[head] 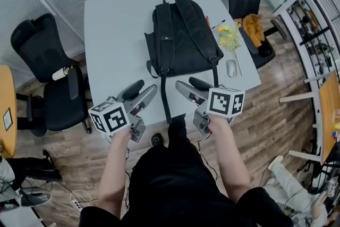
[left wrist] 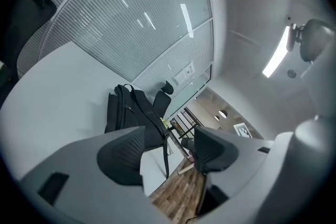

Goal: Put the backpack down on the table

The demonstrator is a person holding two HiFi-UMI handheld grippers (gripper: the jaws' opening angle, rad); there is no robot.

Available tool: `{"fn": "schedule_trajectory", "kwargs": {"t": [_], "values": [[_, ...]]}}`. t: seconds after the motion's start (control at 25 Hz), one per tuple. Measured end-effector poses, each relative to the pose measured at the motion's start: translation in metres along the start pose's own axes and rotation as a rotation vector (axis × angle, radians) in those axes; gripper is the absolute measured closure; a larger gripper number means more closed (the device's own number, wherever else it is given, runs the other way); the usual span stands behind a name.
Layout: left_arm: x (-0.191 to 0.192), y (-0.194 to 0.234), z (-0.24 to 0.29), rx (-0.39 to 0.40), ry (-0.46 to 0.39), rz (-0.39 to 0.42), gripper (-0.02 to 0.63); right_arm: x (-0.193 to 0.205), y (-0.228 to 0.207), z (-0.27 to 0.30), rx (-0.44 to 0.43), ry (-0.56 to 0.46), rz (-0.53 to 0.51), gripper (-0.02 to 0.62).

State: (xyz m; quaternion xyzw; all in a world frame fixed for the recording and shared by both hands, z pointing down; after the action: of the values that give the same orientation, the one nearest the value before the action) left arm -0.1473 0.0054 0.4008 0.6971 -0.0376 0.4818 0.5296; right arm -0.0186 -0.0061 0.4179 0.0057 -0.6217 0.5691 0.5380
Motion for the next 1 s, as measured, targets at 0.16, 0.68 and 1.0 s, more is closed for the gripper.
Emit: {"fn": "schedule_trajectory", "kwargs": {"t": [0.16, 0.68, 1.0], "values": [[0.004, -0.017, -0.026, 0.030, 0.001, 0.048, 0.339, 0.020, 0.024, -0.022, 0.001, -0.030, -0.010, 0.320], [0.047, -0.053, -0.078, 0.064, 0.084, 0.208, 0.439, 0.061, 0.076, -0.075, -0.024, -0.066, -0.142, 0.420], [0.060, -0.067, -0.094, 0.064, 0.096, 0.277, 0.494, 0.078, 0.087, -0.096, -0.039, -0.046, -0.202, 0.451]]}}
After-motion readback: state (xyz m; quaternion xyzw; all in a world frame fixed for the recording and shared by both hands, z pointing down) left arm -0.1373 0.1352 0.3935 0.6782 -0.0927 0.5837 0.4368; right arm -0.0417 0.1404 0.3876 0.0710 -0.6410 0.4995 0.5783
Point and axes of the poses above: the fingertips, and each gripper's own axes: z forward along the fingers, y to its left, x out of its underside, the point moved 1 cm from there along -z, backward along the fingers, and after that the axes turned 14 degrees about -y, right-handed, at the moved point
